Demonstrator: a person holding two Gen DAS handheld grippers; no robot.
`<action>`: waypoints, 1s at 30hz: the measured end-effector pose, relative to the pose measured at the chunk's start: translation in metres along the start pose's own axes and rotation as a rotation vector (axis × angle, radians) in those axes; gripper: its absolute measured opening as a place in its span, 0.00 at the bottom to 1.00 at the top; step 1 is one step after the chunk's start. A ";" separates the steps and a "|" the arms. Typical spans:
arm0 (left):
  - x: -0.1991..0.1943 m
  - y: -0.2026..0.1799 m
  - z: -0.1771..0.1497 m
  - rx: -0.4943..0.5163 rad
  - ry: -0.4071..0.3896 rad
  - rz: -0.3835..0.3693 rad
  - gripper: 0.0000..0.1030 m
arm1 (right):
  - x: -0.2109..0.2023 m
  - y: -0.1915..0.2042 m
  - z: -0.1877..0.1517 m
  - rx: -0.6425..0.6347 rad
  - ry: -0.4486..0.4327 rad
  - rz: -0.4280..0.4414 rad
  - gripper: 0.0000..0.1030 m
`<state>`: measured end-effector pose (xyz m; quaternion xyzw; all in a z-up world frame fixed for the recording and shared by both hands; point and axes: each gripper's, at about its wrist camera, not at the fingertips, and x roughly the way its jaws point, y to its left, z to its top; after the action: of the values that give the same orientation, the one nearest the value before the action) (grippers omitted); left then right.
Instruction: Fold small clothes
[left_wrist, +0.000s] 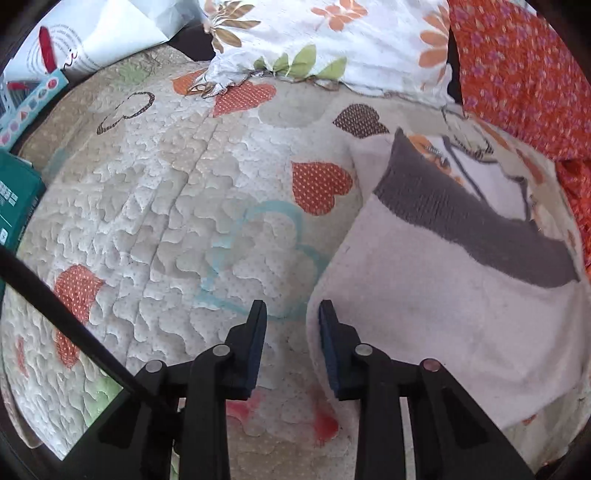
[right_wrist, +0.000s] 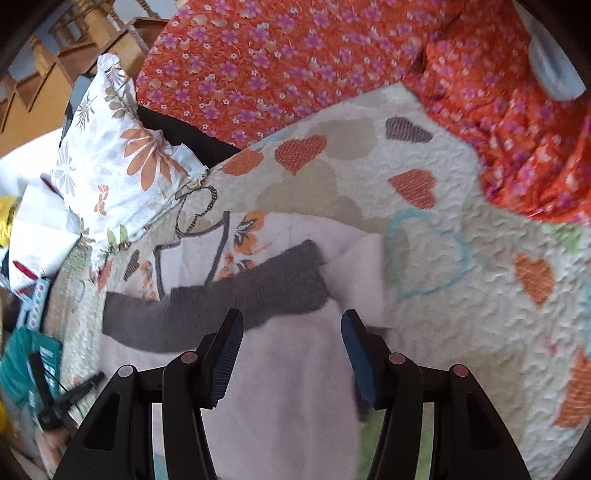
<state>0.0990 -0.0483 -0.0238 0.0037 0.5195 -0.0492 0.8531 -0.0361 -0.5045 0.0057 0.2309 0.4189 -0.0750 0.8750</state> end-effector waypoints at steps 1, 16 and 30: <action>-0.003 0.003 -0.001 -0.010 0.002 -0.019 0.27 | -0.003 -0.001 -0.006 -0.015 0.015 0.003 0.58; -0.016 -0.017 -0.035 0.218 0.085 -0.208 0.28 | -0.004 -0.019 -0.100 -0.206 0.215 0.040 0.08; -0.046 0.039 -0.020 0.075 -0.025 -0.142 0.16 | -0.035 -0.058 -0.074 -0.161 0.110 -0.320 0.03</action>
<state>0.0640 -0.0049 0.0058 -0.0019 0.5057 -0.1293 0.8530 -0.1288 -0.5233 -0.0273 0.0945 0.5020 -0.1665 0.8434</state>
